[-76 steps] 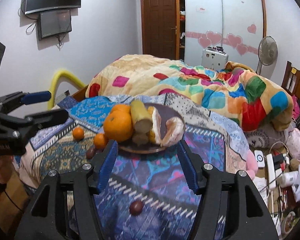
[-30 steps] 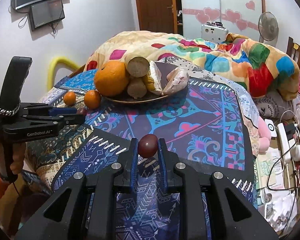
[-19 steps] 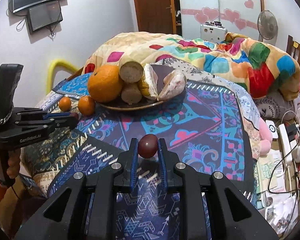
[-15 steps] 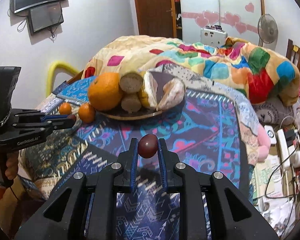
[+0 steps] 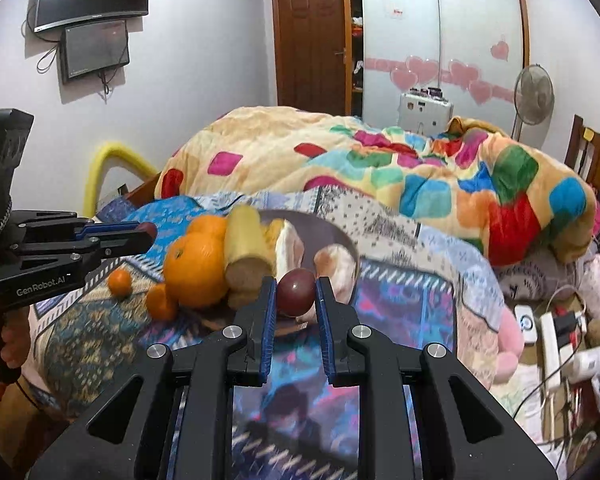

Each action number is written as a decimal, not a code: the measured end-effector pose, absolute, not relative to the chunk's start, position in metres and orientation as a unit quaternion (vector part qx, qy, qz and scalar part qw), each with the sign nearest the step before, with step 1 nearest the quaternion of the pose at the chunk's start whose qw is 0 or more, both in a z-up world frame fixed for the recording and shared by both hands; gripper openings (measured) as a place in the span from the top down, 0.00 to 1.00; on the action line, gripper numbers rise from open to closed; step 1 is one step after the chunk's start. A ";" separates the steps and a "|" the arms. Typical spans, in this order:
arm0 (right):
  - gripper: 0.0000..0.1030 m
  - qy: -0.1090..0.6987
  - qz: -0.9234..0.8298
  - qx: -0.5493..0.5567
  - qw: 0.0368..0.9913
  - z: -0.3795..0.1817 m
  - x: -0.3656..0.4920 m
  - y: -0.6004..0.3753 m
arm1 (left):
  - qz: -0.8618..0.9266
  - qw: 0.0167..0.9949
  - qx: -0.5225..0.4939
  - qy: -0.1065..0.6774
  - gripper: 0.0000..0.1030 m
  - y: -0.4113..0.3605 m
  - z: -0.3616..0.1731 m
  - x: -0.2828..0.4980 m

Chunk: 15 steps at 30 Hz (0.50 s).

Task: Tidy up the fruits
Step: 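Lower the brown fruit onto the plate with left tool while right tool places its brown fruit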

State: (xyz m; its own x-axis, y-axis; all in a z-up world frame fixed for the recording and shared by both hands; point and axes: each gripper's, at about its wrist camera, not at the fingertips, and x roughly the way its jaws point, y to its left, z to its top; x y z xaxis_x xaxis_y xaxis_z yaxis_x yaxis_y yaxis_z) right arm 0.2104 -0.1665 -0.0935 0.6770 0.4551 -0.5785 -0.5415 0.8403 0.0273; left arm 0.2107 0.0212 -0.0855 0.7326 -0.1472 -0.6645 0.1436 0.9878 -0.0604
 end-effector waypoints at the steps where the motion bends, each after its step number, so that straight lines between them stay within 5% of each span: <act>1: 0.83 0.294 0.272 -0.075 0.913 -0.092 0.215 -0.165 | -0.079 0.931 -0.003 0.357 0.88 0.021 -0.085 0.216; 15: 0.83 0.321 0.273 -0.098 0.901 -0.110 0.271 -0.142 | -0.087 0.923 -0.007 0.374 0.88 0.020 -0.099 0.271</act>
State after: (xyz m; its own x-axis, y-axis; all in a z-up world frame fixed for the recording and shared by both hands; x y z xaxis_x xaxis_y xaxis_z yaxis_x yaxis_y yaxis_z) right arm 0.2709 -0.1418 -0.1102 0.6445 0.4295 -0.6325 -0.5559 0.8313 -0.0019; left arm 0.2705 0.0203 -0.0993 0.7052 -0.1659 -0.6893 0.1553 0.9848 -0.0781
